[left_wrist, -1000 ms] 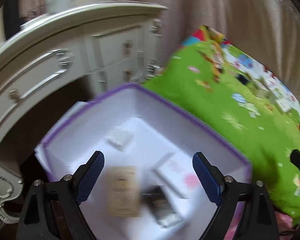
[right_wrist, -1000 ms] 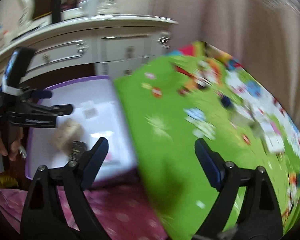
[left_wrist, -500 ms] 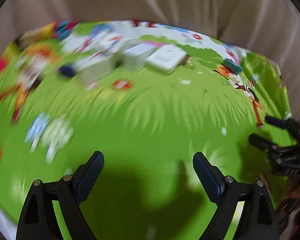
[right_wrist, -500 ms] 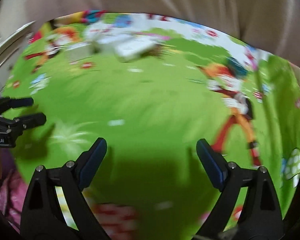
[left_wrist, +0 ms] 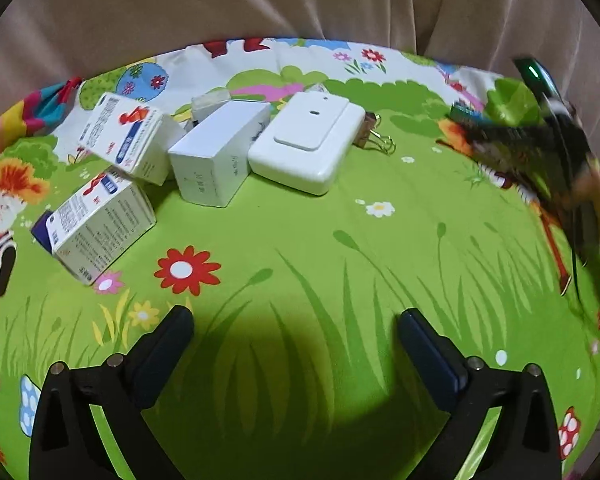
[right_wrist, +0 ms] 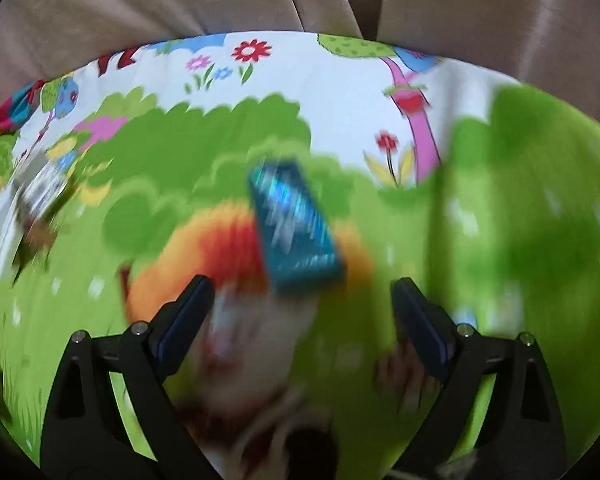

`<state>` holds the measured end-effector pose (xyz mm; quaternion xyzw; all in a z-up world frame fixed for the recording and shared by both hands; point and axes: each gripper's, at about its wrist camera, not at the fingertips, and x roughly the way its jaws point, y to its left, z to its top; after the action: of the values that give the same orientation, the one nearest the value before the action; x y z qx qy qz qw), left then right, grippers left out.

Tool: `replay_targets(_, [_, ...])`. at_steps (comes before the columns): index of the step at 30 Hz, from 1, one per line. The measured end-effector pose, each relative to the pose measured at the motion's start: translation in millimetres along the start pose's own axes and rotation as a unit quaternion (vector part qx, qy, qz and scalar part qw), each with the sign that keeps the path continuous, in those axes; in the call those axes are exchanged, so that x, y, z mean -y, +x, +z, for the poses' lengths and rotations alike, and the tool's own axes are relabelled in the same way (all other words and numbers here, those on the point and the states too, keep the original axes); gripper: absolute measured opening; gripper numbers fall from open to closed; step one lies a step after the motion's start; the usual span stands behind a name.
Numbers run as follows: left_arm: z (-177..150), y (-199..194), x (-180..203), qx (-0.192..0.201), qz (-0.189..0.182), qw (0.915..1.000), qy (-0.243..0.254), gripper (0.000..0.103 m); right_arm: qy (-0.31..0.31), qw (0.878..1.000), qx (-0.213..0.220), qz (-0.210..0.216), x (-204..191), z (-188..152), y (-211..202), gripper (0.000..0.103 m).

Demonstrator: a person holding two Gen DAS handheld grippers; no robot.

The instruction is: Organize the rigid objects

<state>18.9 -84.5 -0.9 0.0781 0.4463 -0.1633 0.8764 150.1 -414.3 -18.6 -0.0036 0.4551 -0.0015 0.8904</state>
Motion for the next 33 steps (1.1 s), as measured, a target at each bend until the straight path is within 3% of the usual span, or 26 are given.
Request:
replay_targets(2, [5.0, 3.3, 0.9, -0.002, -0.006, 0.9999, 0.008, 0.103, -0.012, 1.000, 0.003, 0.008, -1.1, 7.2, 4.3, 0.085])
replay_targets(4, [13.2, 8.8, 0.0, -0.004, -0.009, 0.9999, 0.013, 0.103, -0.003, 1.000, 0.007, 0.010, -6.9, 6.7, -4.7, 0.037])
replay_targets(7, [34.4, 25.0, -4.5, -0.006, -0.007, 0.9999, 0.009, 0.103, -0.004, 0.999, 0.000, 0.043, -21.4, -16.7, -27.0, 0.037])
replay_targets(12, [74.0, 54.5, -4.1, -0.014, -0.021, 0.9992, 0.030, 0.103, -0.020, 0.999, 0.029, 0.028, -57.1, -88.4, -79.8, 0.037])
replay_targets(17, [103.4, 80.8, -3.3, -0.012, -0.034, 0.9984, 0.045, 0.103, -0.028, 0.999, 0.029, 0.020, -67.3, -106.1, -92.5, 0.038])
replay_targets(18, [103.2, 79.2, -2.3, -0.009, -0.034, 0.9984, 0.044, 0.096, -0.025, 0.999, 0.029, 0.025, -65.8, -107.5, -95.1, 0.038])
replay_targets(19, [99.1, 72.2, 1.1, 0.001, -0.036, 0.9982, 0.049, 0.072, -0.023, 0.999, 0.029, 0.028, -65.7, -109.2, -96.9, 0.038])
replay_targets(20, [94.7, 65.6, 5.1, 0.006, -0.039, 0.9980, 0.050, 0.068, -0.021, 0.999, 0.029, 0.030, -66.6, -109.7, -95.0, 0.038])
replay_targets(28, [-20.4, -17.9, 35.2, 0.011, -0.005, 0.9999, 0.010, 0.068, -0.021, 0.999, 0.029, 0.030, -64.1, -103.3, -88.4, 0.038])
replay_targets(33, [-38.9, -32.5, 25.9, 0.014, 0.004, 0.9999, 0.000, 0.070, -0.024, 0.999, 0.028, 0.028, -64.9, -103.4, -88.6, 0.039])
